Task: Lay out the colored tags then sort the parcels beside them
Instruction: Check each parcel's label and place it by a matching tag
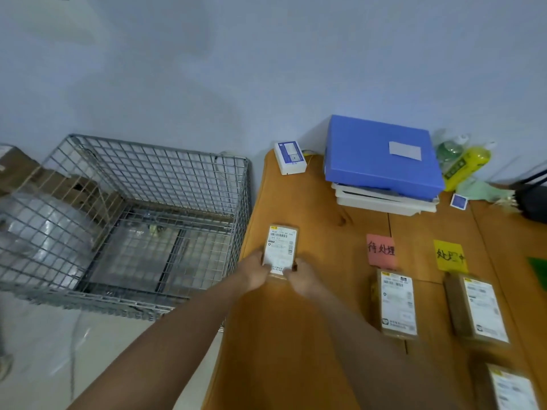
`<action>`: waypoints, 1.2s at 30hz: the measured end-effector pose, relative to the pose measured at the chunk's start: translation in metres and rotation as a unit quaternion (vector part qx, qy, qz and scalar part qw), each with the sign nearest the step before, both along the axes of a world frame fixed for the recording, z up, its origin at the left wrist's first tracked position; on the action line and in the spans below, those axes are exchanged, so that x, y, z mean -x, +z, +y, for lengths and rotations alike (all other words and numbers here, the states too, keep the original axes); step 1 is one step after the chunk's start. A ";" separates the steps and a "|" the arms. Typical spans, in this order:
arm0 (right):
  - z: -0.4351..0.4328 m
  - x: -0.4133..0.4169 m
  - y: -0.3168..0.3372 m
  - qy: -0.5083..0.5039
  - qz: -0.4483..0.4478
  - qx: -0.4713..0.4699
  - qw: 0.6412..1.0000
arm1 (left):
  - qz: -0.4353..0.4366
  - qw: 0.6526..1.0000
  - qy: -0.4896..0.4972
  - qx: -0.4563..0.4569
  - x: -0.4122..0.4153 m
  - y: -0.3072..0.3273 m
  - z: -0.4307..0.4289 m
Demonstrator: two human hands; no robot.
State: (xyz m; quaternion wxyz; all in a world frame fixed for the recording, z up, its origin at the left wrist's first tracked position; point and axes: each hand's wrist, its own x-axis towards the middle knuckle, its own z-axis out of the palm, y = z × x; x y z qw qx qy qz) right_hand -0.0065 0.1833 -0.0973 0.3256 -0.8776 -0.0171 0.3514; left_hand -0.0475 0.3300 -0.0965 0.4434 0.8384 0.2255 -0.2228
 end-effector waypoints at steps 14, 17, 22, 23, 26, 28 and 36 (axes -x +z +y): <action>-0.068 0.004 0.202 -0.150 -0.223 -0.171 0.948 | -0.274 0.932 0.147 0.183 -0.006 0.189 -0.051; -0.102 0.016 0.268 -0.152 -0.291 -0.200 0.923 | -0.336 0.912 0.140 0.190 0.011 0.254 -0.083; -0.179 0.061 0.341 -0.158 -0.344 -0.242 0.893 | -0.410 0.886 0.126 0.174 0.063 0.330 -0.156; -0.195 0.074 0.350 -0.156 -0.353 -0.246 0.889 | -0.423 0.882 0.125 0.164 0.075 0.341 -0.174; -0.246 0.110 0.370 -0.166 -0.381 -0.262 0.871 | -0.455 0.865 0.135 0.164 0.108 0.362 -0.226; -0.276 0.132 0.381 -0.171 -0.401 -0.261 0.861 | -0.470 0.853 0.148 0.175 0.128 0.367 -0.259; -0.352 0.189 0.387 -0.198 -0.386 -0.291 0.853 | -0.458 0.852 0.169 0.190 0.181 0.373 -0.335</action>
